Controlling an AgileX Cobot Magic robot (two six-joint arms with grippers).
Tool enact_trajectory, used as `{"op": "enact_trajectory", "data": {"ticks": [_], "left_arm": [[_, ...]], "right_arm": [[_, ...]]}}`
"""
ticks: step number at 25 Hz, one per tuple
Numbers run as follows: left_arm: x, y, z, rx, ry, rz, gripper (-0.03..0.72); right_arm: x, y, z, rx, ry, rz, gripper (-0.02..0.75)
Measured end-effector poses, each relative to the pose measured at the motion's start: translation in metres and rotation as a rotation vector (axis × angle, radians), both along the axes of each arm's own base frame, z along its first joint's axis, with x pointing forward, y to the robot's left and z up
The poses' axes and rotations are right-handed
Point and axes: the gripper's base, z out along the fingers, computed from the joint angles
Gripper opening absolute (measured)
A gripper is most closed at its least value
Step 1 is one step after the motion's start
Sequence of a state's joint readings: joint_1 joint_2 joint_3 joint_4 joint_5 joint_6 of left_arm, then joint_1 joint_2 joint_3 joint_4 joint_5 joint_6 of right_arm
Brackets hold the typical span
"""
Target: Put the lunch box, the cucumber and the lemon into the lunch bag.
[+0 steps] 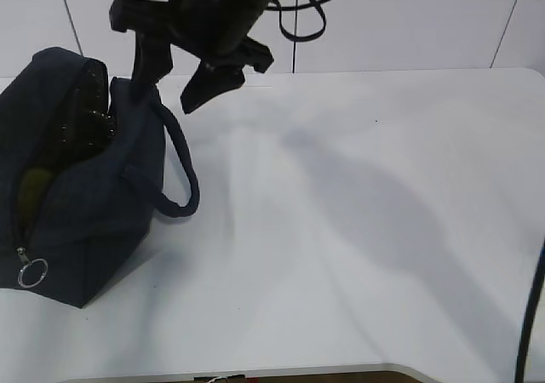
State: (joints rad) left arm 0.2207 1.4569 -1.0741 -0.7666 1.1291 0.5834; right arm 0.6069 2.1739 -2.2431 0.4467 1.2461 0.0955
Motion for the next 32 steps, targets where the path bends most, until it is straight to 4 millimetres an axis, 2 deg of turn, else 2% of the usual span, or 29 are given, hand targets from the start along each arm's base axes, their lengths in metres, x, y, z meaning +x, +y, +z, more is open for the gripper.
{"op": "enact_trajectory", "data": {"ticks": [3, 6, 11, 15, 24, 27, 32], "left_arm": [[0.000, 0.000, 0.000, 0.000, 0.000, 0.000, 0.000], [0.000, 0.000, 0.000, 0.001, -0.001, -0.002, 0.000], [0.000, 0.000, 0.000, 0.001, -0.002, -0.003, 0.000], [0.000, 0.000, 0.000, 0.001, -0.002, -0.003, 0.000], [0.000, 0.000, 0.000, 0.003, -0.005, -0.003, 0.000], [0.000, 0.000, 0.000, 0.003, -0.005, -0.002, 0.000], [0.000, 0.000, 0.000, 0.003, -0.005, -0.002, 0.000]], "right_arm": [[0.008, 0.005, -0.023, -0.011, 0.082, -0.072, 0.472], [0.014, 0.009, -0.034, -0.003, 0.104, -0.123, 0.472], [0.018, 0.013, -0.032, 0.062, 0.106, -0.176, 0.465], [0.019, 0.017, -0.034, 0.100, 0.121, -0.185, 0.421], [0.023, 0.020, -0.049, 0.091, 0.156, -0.191, 0.379], [0.023, 0.020, -0.049, 0.092, 0.155, -0.192, 0.319], [0.023, 0.020, -0.049, 0.089, 0.134, -0.163, 0.136]]}}
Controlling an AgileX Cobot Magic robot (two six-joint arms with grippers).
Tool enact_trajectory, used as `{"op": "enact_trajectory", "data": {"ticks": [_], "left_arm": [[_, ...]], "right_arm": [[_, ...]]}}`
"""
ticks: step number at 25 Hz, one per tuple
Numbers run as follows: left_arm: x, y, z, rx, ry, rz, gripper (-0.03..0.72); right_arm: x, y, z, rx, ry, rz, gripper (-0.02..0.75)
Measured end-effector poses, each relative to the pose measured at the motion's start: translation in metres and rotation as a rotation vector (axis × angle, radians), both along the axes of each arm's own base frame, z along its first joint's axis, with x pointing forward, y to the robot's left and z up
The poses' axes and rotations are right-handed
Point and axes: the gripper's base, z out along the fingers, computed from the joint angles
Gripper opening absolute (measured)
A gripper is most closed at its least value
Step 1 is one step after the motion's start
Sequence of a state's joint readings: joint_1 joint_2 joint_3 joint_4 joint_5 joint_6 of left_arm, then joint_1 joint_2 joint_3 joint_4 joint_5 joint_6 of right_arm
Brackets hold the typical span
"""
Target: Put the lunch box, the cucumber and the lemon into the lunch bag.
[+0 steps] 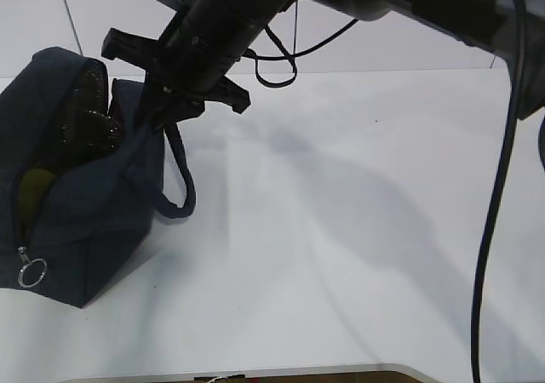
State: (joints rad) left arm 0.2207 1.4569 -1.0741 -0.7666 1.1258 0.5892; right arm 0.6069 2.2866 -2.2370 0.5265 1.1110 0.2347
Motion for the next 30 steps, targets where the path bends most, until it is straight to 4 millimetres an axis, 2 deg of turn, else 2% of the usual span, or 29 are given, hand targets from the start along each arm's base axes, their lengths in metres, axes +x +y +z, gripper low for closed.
{"op": "enact_trajectory", "data": {"ticks": [4, 10, 14, 17, 23, 30], "left_arm": [[0.000, 0.000, 0.000, 0.002, -0.004, -0.005, 0.000], [0.001, -0.008, 0.002, -0.028, -0.021, -0.026, 0.000], [0.000, -0.027, 0.005, -0.035, -0.038, -0.081, 0.000], [0.001, -0.040, 0.006, -0.031, -0.062, -0.109, 0.000], [0.003, -0.076, 0.010, -0.054, -0.126, -0.157, -0.001], [0.000, -0.124, 0.015, -0.076, -0.227, -0.199, -0.001]], "right_arm": [[0.000, 0.000, 0.000, -0.008, -0.040, 0.048, 0.024], [0.001, -0.003, -0.002, -0.062, -0.087, 0.087, 0.016], [0.001, -0.017, 0.003, -0.214, -0.149, 0.112, 0.016], [-0.002, -0.029, 0.014, -0.316, -0.202, 0.132, 0.016], [-0.010, -0.045, 0.045, -0.390, -0.297, 0.142, 0.015], [-0.009, -0.058, 0.060, -0.479, -0.380, 0.120, 0.014]]}}
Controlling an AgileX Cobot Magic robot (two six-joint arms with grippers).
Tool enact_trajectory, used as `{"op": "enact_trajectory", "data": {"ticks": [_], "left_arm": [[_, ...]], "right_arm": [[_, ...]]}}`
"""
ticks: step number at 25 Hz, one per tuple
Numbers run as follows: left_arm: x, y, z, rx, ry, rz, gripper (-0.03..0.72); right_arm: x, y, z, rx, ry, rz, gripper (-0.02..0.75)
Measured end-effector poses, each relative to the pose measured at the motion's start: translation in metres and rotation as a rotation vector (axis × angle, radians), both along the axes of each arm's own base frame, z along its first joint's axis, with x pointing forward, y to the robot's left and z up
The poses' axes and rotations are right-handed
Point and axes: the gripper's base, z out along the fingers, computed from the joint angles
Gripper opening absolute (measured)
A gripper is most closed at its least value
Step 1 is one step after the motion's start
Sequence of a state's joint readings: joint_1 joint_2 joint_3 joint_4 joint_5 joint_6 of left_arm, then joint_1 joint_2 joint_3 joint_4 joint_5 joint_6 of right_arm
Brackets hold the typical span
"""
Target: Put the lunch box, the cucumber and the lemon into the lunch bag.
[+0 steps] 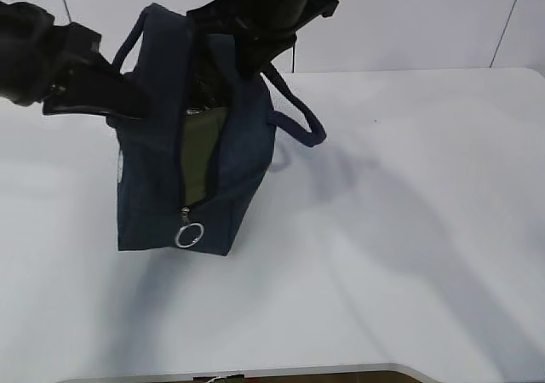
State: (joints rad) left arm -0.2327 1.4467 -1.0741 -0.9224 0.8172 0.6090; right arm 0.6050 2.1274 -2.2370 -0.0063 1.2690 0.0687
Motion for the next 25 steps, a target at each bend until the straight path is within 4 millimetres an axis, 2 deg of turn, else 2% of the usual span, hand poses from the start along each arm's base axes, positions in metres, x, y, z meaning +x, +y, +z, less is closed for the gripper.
{"op": "enact_trajectory", "data": {"ticks": [4, 11, 14, 17, 20, 25], "left_arm": [[-0.002, -0.015, 0.002, -0.014, -0.029, 0.009, -0.001], [0.004, -0.019, -0.006, -0.018, -0.009, 0.025, -0.001], [0.006, -0.020, -0.010, -0.016, 0.006, 0.030, -0.001], [0.007, -0.021, -0.012, -0.016, 0.006, 0.032, -0.001], [0.008, -0.021, -0.012, -0.015, 0.006, 0.034, -0.001], [0.008, -0.040, -0.023, -0.001, 0.007, 0.012, -0.001]], "right_arm": [[-0.004, -0.007, 0.014, 0.000, -0.027, 0.003, 0.013], [-0.009, -0.015, 0.025, 0.008, -0.042, 0.002, 0.013], [-0.016, -0.021, 0.019, -0.018, -0.008, 0.002, 0.013], [-0.026, -0.034, 0.002, -0.061, 0.060, -0.008, 0.013], [-0.035, -0.048, -0.007, -0.029, 0.071, -0.022, 0.013], [-0.041, -0.063, -0.017, -0.001, 0.044, -0.034, 0.013]]}}
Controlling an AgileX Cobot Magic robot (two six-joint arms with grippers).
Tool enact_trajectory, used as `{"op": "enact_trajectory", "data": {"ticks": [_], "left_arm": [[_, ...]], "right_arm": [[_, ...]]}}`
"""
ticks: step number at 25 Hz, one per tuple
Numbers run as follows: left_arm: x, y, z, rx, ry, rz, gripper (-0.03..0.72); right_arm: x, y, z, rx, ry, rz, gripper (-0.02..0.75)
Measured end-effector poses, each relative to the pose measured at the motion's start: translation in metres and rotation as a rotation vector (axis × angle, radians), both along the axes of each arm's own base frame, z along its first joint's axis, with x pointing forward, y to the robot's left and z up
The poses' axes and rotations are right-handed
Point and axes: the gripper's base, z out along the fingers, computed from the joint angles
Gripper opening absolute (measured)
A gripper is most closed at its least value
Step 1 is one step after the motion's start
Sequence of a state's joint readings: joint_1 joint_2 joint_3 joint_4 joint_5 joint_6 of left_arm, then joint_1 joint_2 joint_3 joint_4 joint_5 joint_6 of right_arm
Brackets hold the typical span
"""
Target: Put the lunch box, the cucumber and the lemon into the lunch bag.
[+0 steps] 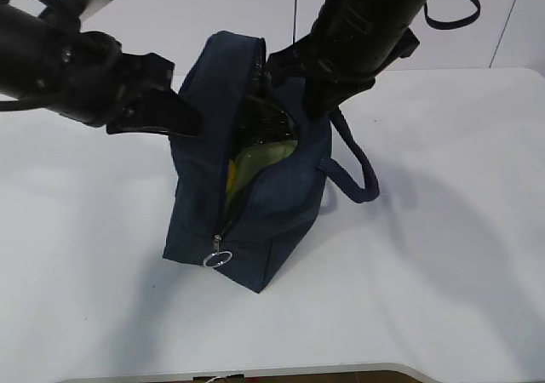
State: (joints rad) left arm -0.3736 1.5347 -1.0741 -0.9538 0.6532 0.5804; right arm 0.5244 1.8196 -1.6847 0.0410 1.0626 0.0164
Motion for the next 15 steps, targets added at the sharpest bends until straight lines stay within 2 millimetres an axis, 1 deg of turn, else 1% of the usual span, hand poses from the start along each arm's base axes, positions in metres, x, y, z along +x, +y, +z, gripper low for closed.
{"op": "enact_trajectory", "data": {"ticks": [3, 6, 10, 15], "left_arm": [[-0.003, -0.018, -0.006, 0.006, -0.014, -0.017, -0.001], [-0.006, -0.030, -0.011, 0.010, -0.018, -0.033, -0.001], [-0.005, -0.035, -0.014, 0.004, -0.020, -0.020, -0.001], [0.001, -0.036, -0.017, -0.007, -0.026, 0.025, -0.001]], "right_arm": [[0.001, -0.006, -0.007, -0.009, -0.003, -0.012, 0.013], [0.006, -0.015, -0.009, 0.001, -0.023, -0.037, 0.013], [0.014, -0.023, -0.008, 0.018, -0.067, -0.032, 0.013], [0.020, -0.021, -0.005, 0.039, -0.145, -0.008, 0.013]]}}
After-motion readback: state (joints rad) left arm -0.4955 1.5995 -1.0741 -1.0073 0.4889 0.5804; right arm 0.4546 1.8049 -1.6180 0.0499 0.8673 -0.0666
